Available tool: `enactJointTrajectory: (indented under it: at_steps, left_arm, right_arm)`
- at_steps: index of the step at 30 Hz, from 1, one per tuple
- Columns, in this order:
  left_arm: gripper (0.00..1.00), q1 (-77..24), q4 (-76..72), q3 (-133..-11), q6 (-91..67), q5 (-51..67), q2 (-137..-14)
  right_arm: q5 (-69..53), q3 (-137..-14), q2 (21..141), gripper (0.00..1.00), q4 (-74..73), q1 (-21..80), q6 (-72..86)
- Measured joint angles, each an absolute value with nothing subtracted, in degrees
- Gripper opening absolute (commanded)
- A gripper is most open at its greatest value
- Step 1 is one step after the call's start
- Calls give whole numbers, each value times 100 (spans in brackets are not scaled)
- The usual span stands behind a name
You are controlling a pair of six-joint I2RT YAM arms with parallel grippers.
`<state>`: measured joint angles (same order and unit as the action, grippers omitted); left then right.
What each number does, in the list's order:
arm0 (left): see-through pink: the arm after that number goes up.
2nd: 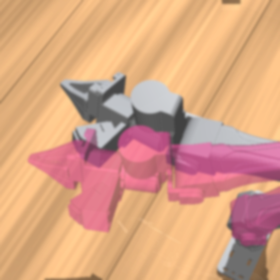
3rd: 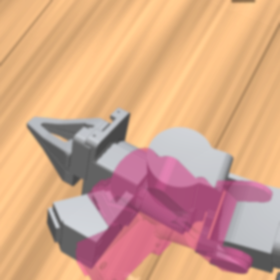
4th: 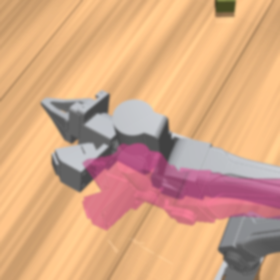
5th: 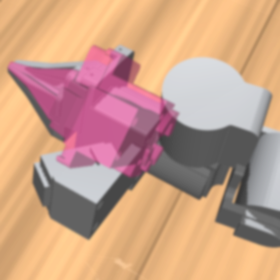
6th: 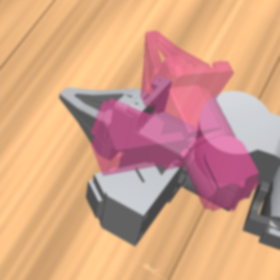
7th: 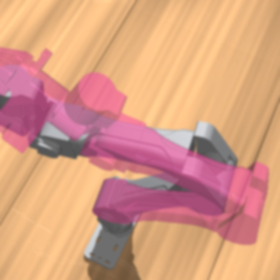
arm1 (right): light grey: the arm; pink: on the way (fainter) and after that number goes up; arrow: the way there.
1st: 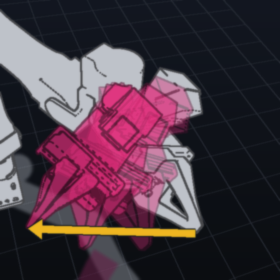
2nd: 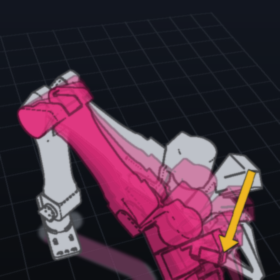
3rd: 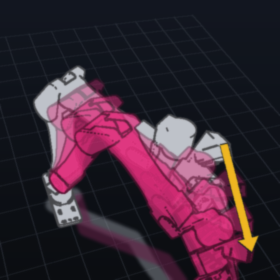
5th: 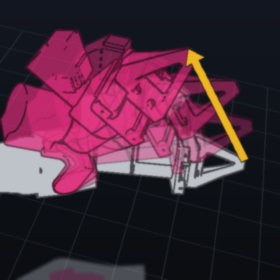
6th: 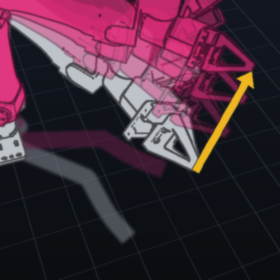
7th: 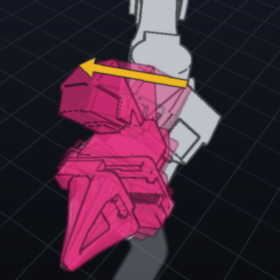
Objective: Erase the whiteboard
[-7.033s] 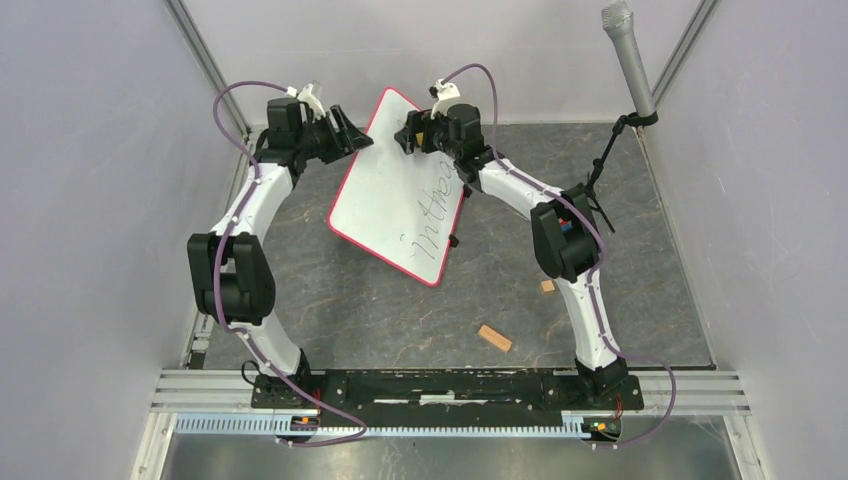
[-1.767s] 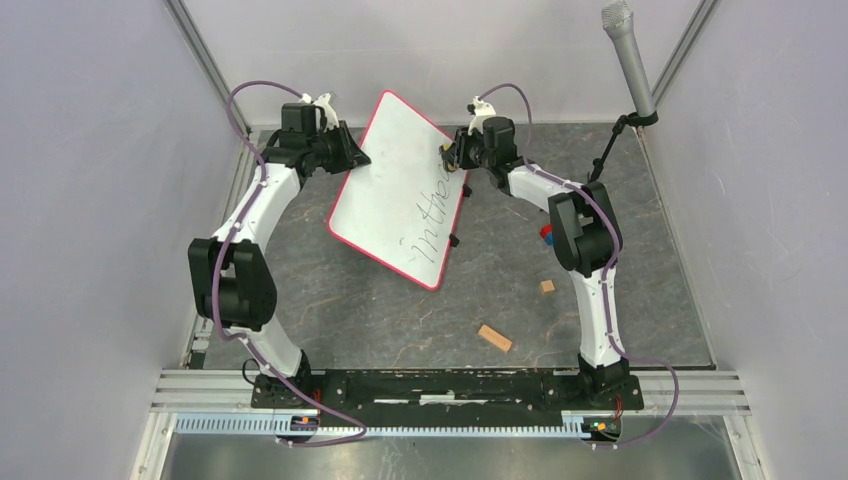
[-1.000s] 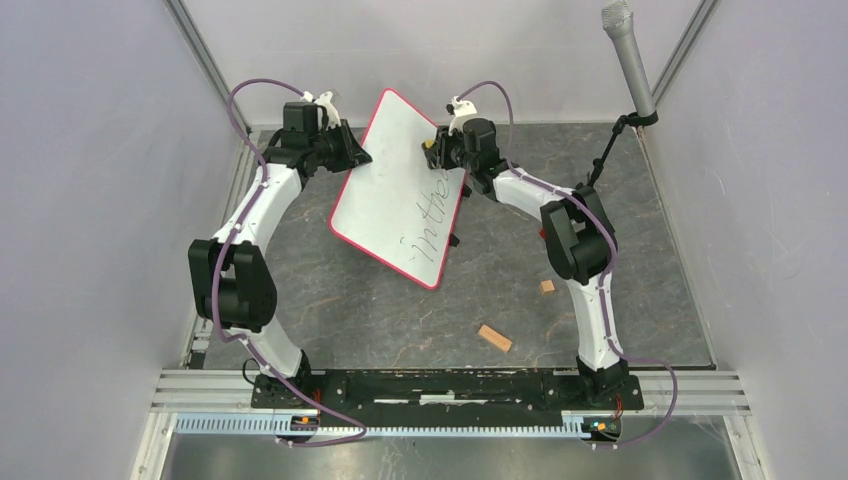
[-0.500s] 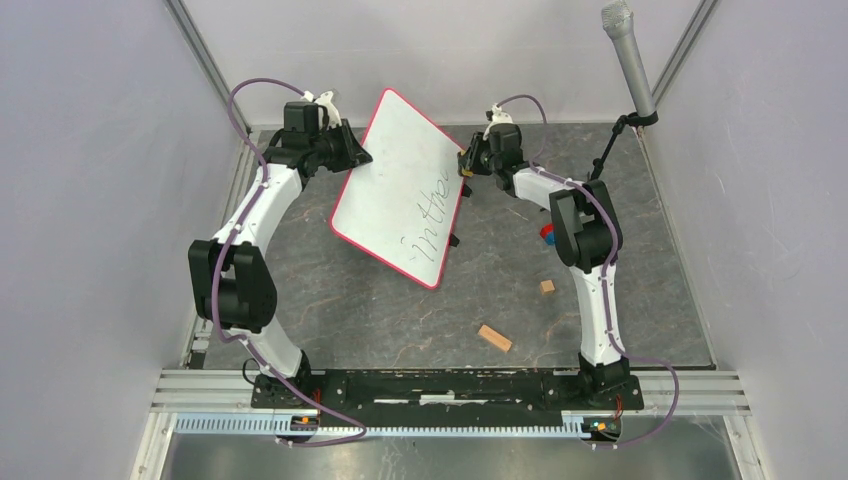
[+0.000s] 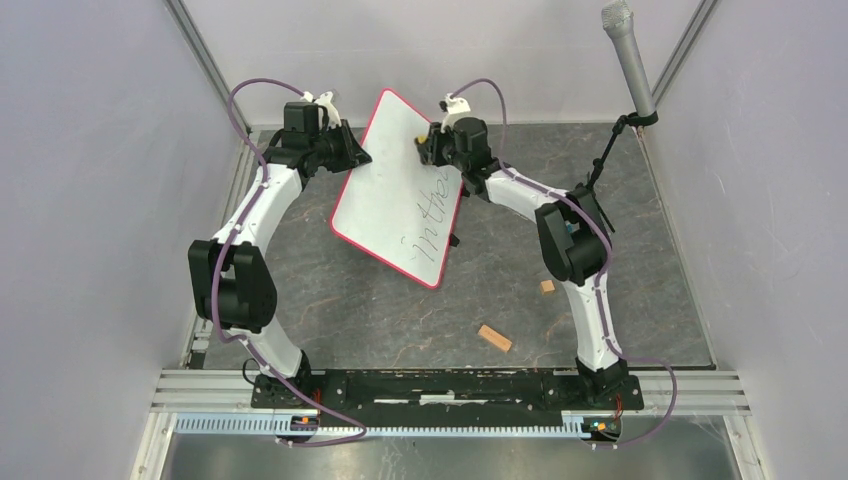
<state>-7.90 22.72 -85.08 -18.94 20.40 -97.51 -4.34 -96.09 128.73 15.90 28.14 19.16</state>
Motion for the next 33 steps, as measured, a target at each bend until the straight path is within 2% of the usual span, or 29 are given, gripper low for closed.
enactJointTrajectory:
  at_steps: [7, 15, 19, 25, 33]
  left_arm:
    - [2, -790, 2276, -8503, -1894, 1999, -9751]
    - [2, -808, 2261, -8501, -1894, 2005, -9745]
    - [2, -810, 2263, -8499, -1896, 2012, -9743]
    - [2, -810, 2268, -8499, -1896, 2016, -9738]
    - [2, -801, 2274, -8488, -1894, 2001, -9738]
  right_arm:
    - [-751, -10447, 13187, 29, 1619, 2930, 2106]
    - [-908, -9623, 13231, 28, 1662, 2198, 2766]
    - [-805, -9351, 13196, 28, 1806, 2154, 2768]
    - [-449, -8799, 12733, 29, 1925, 2512, 2329]
    - [-86, -8462, 11887, 27, 2180, 3734, 1564]
